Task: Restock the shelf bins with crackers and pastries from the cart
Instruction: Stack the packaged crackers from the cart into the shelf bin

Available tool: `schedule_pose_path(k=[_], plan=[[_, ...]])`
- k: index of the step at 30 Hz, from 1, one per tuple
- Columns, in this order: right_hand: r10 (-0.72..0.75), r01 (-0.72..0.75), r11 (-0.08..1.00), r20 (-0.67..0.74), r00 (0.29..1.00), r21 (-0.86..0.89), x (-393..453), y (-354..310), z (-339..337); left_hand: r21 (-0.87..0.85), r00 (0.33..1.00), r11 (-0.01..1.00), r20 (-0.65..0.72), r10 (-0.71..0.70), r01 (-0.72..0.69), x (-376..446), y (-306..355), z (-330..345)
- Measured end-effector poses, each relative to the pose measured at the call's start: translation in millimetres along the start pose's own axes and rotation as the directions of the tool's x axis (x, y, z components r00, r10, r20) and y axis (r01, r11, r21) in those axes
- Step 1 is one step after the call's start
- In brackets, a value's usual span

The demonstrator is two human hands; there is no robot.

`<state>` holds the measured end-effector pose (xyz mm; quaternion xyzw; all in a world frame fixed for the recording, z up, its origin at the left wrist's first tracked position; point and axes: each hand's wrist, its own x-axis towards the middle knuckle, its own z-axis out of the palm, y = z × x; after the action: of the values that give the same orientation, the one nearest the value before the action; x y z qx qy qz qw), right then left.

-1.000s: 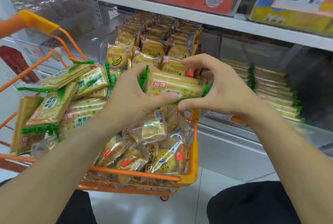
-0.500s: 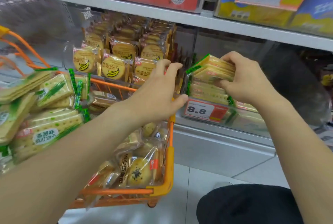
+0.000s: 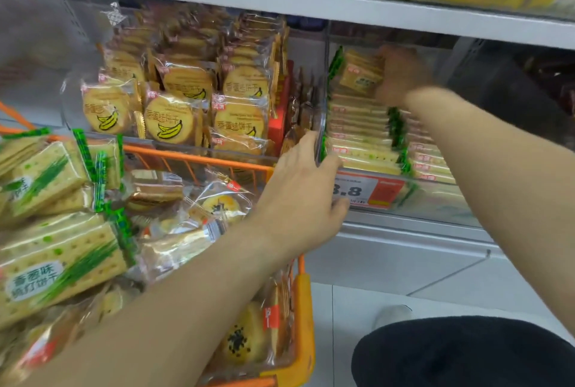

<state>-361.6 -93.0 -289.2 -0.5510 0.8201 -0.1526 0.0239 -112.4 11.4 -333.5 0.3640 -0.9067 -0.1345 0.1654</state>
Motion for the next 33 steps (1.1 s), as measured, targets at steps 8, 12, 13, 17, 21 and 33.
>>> schedule_pose_path(k=[8, 12, 13, 17, 21, 33], plan=[[0.055, -0.008, 0.987, -0.289, 0.956, 0.161, 12.4, 16.1, 30.8, -0.004, 0.997, 1.000, -0.075, 0.018, -0.018, 1.6, 0.1, 5.6], [0.106, -0.062, 0.985, -0.283, 0.953, 0.159, 18.3, 18.2, 49.4, 0.008, 0.997, 1.000, -0.082, 0.003, -0.003, 2.3, 2.0, 8.0], [0.108, -0.060, 0.985, -0.299, 0.948, 0.165, 20.5, 16.5, 51.8, 0.006, 0.997, 1.000, -0.081, 0.001, 0.000, 2.5, 2.2, 8.0], [0.041, 0.020, 0.984, -0.328, 0.944, 0.178, 21.7, 13.5, 61.3, -0.004, 0.997, 1.000, -0.077, -0.010, 0.009, 2.4, 3.0, 6.6], [0.034, 0.029, 0.986, -0.366, 0.930, 0.167, 21.3, 18.7, 60.5, -0.004, 0.997, 1.000, -0.078, -0.014, 0.014, 2.6, 3.8, 6.1], [0.117, 0.055, 0.942, -0.479, 0.870, 0.331, 26.6, 29.3, 55.4, -0.016, 0.997, 1.000, -0.071, -0.024, 0.023, 2.5, 4.7, 5.6]])
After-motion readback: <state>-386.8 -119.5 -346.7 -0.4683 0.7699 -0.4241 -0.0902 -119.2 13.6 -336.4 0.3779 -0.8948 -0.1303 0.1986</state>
